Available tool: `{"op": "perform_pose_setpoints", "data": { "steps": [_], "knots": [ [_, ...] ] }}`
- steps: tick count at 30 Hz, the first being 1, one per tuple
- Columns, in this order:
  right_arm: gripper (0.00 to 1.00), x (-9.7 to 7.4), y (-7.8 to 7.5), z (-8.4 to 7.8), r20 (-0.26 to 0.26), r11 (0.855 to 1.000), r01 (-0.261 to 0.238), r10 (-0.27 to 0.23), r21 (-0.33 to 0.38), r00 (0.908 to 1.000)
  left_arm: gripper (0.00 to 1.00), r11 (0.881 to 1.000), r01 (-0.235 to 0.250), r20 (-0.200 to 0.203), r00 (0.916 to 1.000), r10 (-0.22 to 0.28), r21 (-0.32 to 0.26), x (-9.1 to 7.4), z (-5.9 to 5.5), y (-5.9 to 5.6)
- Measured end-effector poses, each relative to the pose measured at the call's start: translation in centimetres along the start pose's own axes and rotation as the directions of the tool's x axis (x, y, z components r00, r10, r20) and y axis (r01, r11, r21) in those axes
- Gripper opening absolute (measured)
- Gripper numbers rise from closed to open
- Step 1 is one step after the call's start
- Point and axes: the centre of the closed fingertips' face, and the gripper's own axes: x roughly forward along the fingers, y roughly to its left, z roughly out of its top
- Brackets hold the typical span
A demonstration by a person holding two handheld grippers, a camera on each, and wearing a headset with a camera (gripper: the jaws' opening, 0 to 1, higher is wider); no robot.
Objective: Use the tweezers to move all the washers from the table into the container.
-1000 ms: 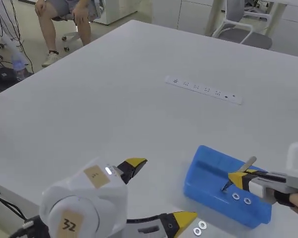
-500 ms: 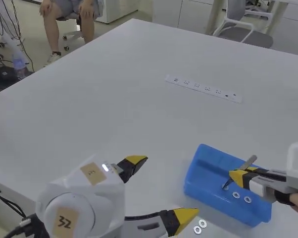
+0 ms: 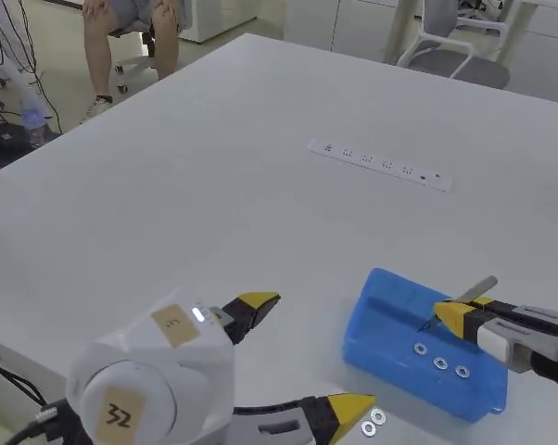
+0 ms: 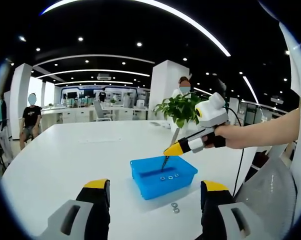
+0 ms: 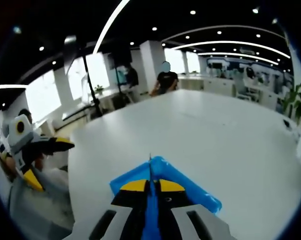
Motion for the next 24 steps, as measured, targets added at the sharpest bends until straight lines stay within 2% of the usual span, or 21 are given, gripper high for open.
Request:
{"op": "perform_pose_setpoints", "data": {
  "steps": [6,8,11,14,19,24],
  "knots": [
    [0.03,-1.3,2.8,0.7,0.032,0.998,-0.044,0.046,-0.036,0.9984,0.72,0.999,0.032,0.015,0.9994,-0.032,-0.012,0.0,0.2,-0.6],
    [0.03,-1.6,3.8,0.5,0.03,0.996,-0.071,0.073,-0.044,0.9969,0.73,0.999,0.045,0.037,0.9983,-0.045,-0.013,0.0,0.6,-0.8],
    [0.04,-1.7,4.9,-0.4,0.004,0.992,-0.108,0.109,-0.065,0.994,0.74,0.998,0.056,0.044,0.9975,-0.056,-0.014,0.0,0.7,-1.0],
    [0.04,-1.4,6.2,-2.0,-0.036,0.985,-0.162,0.16,-0.067,0.9865,0.76,0.997,0.077,0.053,0.9956,-0.077,-0.013,0.0,0.9,-1.4],
    [0.04,-0.7,6.9,-4.2,-0.087,0.98,-0.193,0.188,-0.056,0.9783,0.76,0.994,0.105,0.047,0.9934,-0.105,0.005,0.1,0.8,-2.1],
    [0.04,0.1,7.4,-5.8,-0.128,0.976,-0.213,0.206,-0.043,0.9702,0.71,0.991,0.137,0.029,0.9901,-0.137,0.007,0.2,0.5,-2.8]
  ]
}}
